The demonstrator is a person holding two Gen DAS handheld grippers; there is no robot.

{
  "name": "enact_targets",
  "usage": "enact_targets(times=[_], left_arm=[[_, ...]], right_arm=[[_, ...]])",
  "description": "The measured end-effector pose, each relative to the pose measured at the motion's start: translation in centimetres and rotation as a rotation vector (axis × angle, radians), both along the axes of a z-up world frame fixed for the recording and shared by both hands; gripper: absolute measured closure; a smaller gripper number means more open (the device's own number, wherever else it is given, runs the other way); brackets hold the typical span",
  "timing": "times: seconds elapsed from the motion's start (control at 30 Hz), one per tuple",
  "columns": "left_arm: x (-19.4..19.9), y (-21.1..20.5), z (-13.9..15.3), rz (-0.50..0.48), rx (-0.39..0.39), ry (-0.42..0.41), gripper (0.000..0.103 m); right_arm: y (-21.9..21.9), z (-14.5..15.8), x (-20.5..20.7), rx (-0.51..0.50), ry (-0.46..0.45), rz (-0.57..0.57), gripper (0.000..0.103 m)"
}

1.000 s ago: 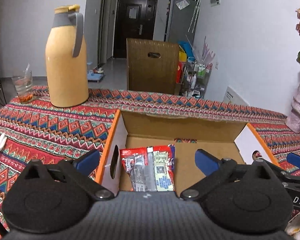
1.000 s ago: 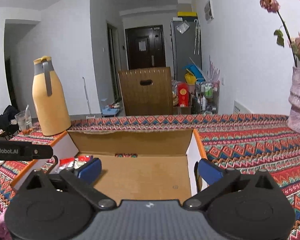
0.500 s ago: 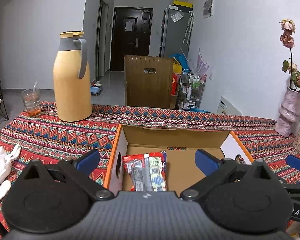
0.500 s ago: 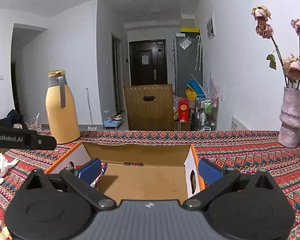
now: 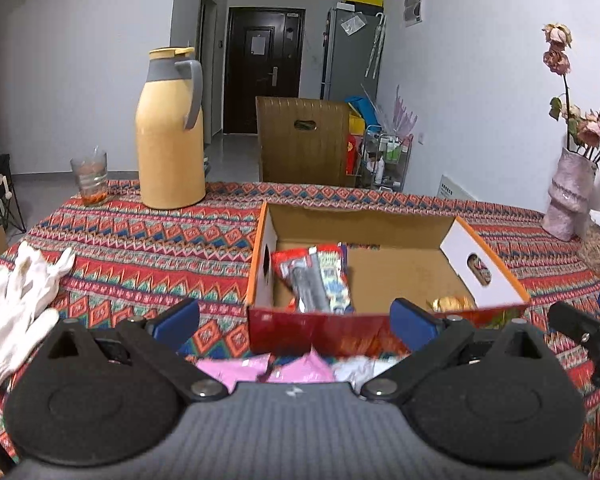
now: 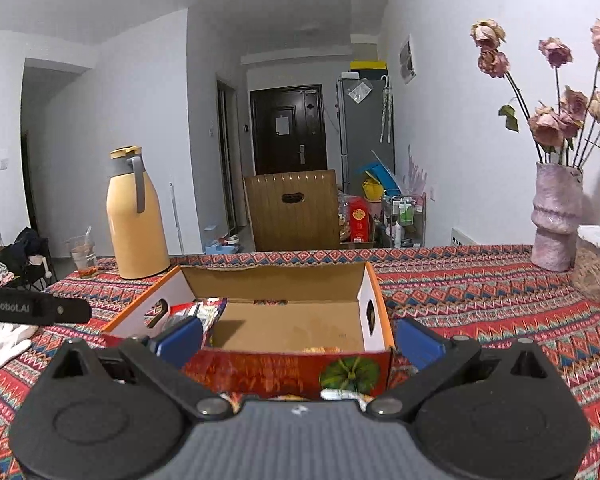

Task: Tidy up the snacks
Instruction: 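Move back to the pile and grasp the lime-green bar with the right gripper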

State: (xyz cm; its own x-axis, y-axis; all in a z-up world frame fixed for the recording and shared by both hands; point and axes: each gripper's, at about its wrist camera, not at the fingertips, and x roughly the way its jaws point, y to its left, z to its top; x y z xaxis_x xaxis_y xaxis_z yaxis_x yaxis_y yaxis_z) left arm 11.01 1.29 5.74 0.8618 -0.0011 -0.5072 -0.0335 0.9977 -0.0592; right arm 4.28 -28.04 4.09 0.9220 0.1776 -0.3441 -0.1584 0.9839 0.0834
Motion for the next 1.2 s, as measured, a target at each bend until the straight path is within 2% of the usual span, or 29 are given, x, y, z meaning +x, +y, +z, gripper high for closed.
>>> enact_targets(times=[0.3,0.6,0.93,1.1,1.2], left_arm=[[-2.9,1.3,-3.4,0.013,-0.007,0.013,0.0],[-3.9,1.7,-6.7,0.012,-0.013,0.042,0.0],[-3.7,2.0,-7.8,0.006,-0.048,0.037,0.0],[-3.6,2.0,-8.1,0.003,-0.052,0.047,0.0],[-3.7,2.1,-8.1,0.003,-0.058,0.042,0.0]], right_arm=[[-0.5,-2.5,-2.7,-0.003,0.042,-0.009,0.0],[-0.2,-6.2,-4.8,-0.02,0.151,-0.028,0.0],[-0.2,-6.7,-4.2,-0.044,0.181,-0.055,0.0],[1.0,-6.4,-3.8,-0.045,0.194,-0.026,0.01],[2.6,-6.6,-3.5,-0.089,0.22,-0.026,0.022]])
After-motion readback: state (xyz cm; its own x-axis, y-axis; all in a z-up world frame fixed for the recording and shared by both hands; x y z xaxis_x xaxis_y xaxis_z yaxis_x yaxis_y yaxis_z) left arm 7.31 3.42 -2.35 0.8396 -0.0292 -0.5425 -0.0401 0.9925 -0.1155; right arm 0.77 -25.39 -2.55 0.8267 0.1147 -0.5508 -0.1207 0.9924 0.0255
